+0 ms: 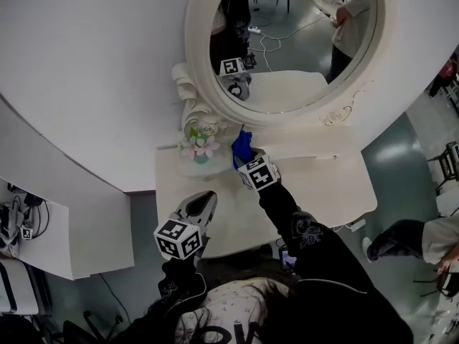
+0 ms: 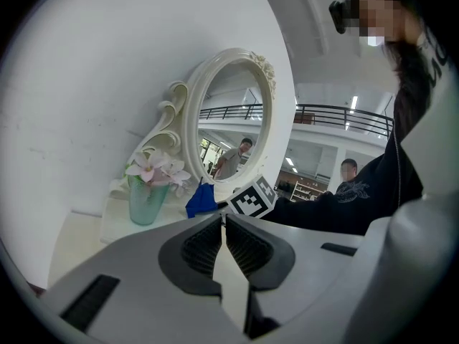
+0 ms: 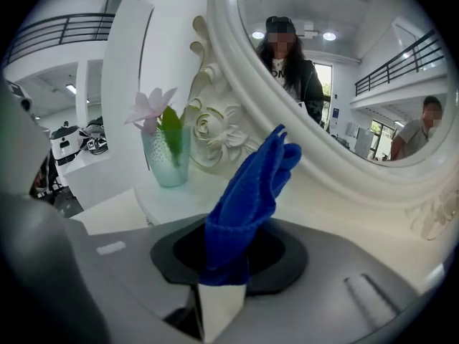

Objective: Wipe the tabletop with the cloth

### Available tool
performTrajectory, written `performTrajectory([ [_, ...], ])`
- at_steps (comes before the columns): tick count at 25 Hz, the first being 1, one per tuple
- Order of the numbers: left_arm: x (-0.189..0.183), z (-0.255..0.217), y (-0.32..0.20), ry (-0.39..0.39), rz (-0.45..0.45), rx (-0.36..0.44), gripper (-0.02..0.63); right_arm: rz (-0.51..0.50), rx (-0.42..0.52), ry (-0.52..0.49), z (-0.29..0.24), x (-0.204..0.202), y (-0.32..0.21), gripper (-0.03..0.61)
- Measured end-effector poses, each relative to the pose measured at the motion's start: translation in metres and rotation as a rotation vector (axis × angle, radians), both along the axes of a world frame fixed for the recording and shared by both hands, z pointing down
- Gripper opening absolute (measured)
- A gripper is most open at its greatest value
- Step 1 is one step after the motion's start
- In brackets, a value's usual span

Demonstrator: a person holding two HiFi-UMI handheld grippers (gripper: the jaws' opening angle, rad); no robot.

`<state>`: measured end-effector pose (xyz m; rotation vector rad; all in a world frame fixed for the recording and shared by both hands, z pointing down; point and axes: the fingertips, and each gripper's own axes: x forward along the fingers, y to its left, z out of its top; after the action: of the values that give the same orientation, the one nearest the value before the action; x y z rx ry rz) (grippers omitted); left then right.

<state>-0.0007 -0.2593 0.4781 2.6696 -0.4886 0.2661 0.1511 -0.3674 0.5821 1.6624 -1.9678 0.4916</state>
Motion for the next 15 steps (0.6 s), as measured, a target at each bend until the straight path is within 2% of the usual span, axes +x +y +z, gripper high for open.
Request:
performTrajectory([
  [8,0.076,0.003,0.034,-0.019,0.064,-0.016,0.000,0.130,-0.019,-0.040,0.010,0.113,0.048,0.110],
  [15,0.151,0.001,0.065,-0.007,0.109,0.000,0.000,0.218,-0.014,-0.023,0.004,0.238,0.093,0.110],
])
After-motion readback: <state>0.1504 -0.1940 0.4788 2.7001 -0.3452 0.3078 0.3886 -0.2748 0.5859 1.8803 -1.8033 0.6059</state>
